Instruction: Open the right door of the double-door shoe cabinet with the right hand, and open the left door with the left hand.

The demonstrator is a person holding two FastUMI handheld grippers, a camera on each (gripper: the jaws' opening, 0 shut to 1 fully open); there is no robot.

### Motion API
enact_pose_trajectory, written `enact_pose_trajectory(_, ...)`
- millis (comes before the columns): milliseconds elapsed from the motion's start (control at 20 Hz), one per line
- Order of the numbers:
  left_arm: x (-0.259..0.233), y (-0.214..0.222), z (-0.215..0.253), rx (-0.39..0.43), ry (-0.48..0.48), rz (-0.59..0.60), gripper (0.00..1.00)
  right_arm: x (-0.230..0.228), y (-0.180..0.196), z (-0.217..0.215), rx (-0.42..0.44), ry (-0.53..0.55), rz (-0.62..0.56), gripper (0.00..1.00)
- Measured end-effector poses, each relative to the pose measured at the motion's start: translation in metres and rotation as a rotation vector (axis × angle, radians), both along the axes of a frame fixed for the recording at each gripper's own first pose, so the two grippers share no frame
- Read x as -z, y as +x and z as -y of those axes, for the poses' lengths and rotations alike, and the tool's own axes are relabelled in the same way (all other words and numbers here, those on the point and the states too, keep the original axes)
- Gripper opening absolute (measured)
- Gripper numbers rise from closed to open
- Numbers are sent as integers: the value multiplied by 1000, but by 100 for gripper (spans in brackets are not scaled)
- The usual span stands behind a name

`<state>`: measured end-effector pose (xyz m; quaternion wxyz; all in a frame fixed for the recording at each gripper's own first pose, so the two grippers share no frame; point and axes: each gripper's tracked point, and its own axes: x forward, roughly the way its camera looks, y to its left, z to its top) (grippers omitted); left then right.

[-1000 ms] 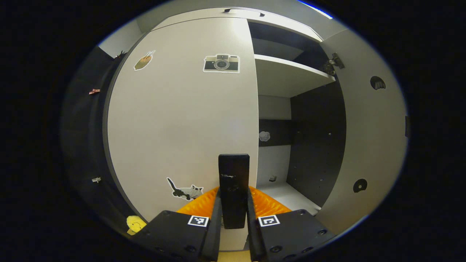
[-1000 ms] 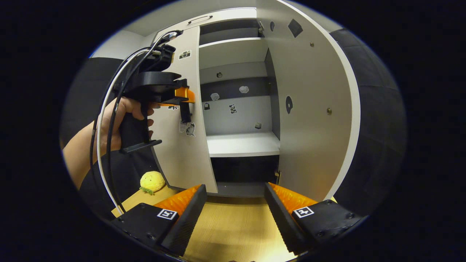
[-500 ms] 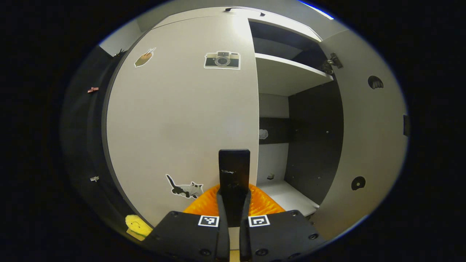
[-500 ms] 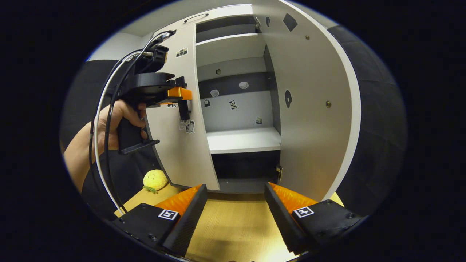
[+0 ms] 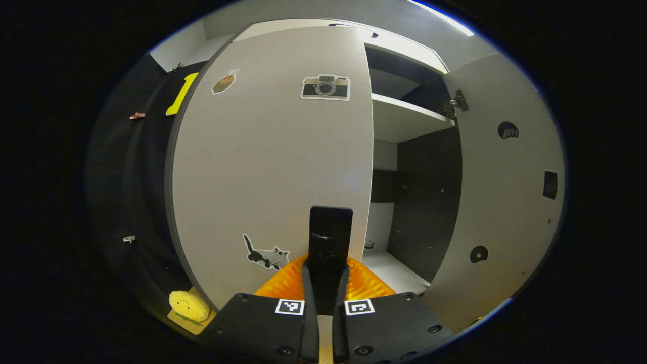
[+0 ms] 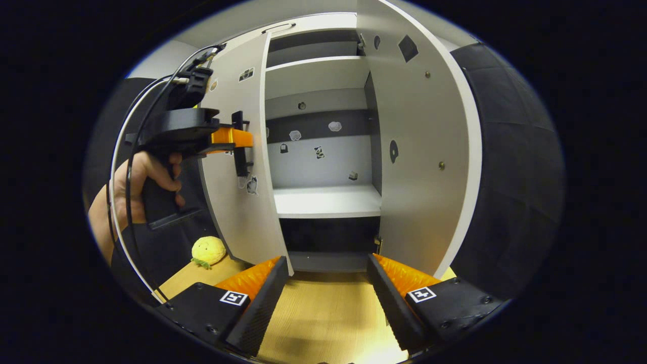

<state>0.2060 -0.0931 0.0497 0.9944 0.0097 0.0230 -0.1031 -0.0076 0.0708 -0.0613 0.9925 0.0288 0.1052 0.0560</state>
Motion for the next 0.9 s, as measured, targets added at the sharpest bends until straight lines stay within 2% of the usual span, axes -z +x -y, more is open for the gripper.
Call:
enact_pose_trajectory(150, -1, -9, -12, 40, 19, -14, 15, -4, -3, 2, 31, -8, 3, 98)
enact_pose_trajectory(300, -3, -19, -31, 66, -3, -16, 15, -5, -5, 1, 56, -9, 1, 98)
enact_pose_trajectory(750, -6, -41, -61, 52, -18, 3, 14, -15, -17, -20, 107, -24, 34, 98)
enact_pose_trajectory(900, -7, -43, -68, 55, -67, 1, 14, -12, -19, -32, 104, -10, 27, 99)
